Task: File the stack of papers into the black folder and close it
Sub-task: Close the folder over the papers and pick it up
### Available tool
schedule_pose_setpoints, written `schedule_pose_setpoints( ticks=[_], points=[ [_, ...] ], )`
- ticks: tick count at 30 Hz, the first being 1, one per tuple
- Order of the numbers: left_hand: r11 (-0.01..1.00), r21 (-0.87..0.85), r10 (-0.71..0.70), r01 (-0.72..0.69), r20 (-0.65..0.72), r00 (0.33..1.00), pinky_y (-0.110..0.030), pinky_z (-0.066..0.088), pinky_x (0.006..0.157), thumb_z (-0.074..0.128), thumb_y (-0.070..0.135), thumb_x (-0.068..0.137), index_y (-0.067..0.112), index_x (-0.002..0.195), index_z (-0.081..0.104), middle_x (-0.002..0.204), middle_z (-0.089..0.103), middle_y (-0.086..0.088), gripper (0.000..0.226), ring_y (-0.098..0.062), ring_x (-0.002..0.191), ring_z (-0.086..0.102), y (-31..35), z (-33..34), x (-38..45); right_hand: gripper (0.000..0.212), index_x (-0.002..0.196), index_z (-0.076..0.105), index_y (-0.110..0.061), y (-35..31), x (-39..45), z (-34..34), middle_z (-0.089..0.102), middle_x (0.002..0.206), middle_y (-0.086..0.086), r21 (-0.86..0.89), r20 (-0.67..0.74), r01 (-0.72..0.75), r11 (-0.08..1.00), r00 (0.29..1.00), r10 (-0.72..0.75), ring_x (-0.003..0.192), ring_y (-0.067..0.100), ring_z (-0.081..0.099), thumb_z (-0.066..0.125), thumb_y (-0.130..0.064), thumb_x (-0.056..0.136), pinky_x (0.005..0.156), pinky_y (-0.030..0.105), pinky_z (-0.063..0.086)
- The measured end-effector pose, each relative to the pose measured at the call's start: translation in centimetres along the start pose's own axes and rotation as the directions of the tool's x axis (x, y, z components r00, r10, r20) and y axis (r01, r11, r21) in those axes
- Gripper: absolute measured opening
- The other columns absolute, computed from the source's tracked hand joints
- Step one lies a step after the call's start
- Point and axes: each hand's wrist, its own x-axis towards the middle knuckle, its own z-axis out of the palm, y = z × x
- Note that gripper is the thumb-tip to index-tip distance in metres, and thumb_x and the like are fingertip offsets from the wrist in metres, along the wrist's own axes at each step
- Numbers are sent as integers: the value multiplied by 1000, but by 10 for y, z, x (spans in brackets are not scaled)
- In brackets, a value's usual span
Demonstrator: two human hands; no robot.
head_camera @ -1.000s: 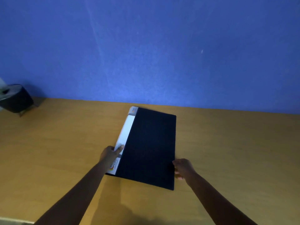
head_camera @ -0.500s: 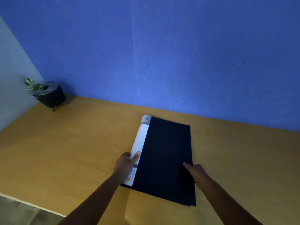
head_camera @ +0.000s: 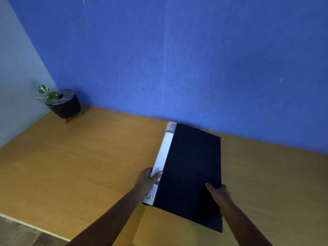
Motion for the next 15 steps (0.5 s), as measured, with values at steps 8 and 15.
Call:
schedule_pose_setpoints(
  ticks=[8,15],
  points=[
    [998,-64,14,-20,-93,996,-22,49,58,62,29,88,8,116,60,95,68,-6,35,-15,76,66,-6,-64,17,43,136,43,-8,-46,-20,35,55,133,13,99,95,162,982,981,-171,116,31,54,49,-12,94,98,44,47],
    [1000,-4,-23,23,-183,983,-31,54,68,60,35,88,10,119,59,97,70,-12,40,-27,79,69,-25,-159,40,41,128,54,-8,-95,-40,106,63,123,9,108,260,261,959,924,-280,106,25,60,44,-1,89,97,40,50]
  ],
)
